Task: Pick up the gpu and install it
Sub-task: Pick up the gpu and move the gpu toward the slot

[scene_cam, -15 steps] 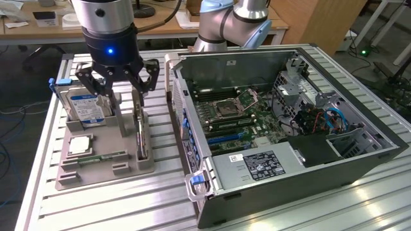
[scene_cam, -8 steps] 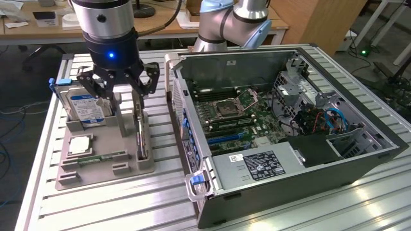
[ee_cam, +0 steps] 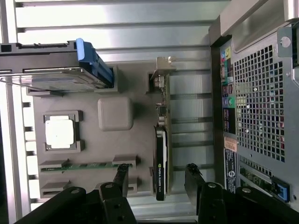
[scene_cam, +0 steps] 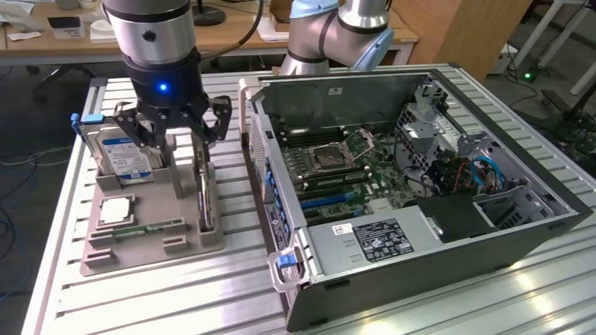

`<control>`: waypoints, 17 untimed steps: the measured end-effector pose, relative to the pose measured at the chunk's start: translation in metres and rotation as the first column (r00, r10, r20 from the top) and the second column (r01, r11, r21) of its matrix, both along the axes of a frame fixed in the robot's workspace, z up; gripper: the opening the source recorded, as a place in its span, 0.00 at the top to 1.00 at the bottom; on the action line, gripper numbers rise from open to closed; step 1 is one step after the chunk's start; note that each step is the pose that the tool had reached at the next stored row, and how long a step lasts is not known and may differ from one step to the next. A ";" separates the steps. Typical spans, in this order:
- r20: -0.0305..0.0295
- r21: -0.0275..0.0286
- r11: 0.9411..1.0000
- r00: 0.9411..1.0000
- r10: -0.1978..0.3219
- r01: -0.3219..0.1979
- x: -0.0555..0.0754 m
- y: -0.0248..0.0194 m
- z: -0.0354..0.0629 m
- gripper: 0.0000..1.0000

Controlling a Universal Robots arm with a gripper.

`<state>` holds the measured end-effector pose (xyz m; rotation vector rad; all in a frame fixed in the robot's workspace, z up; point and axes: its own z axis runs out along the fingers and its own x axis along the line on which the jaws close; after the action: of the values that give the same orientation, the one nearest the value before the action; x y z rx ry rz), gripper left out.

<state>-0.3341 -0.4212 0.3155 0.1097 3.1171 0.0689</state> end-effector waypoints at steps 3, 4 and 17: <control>0.000 0.000 1.000 1.000 0.000 0.000 0.000 0.0000 -0.0030 0.40; 0.000 0.000 1.000 1.000 0.000 0.000 0.000 0.0000 -0.0040 0.40; 0.000 0.000 1.000 1.000 0.000 0.000 0.000 0.0000 -0.0162 0.40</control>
<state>-0.3341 -0.4212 0.2993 0.1097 3.1171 0.0688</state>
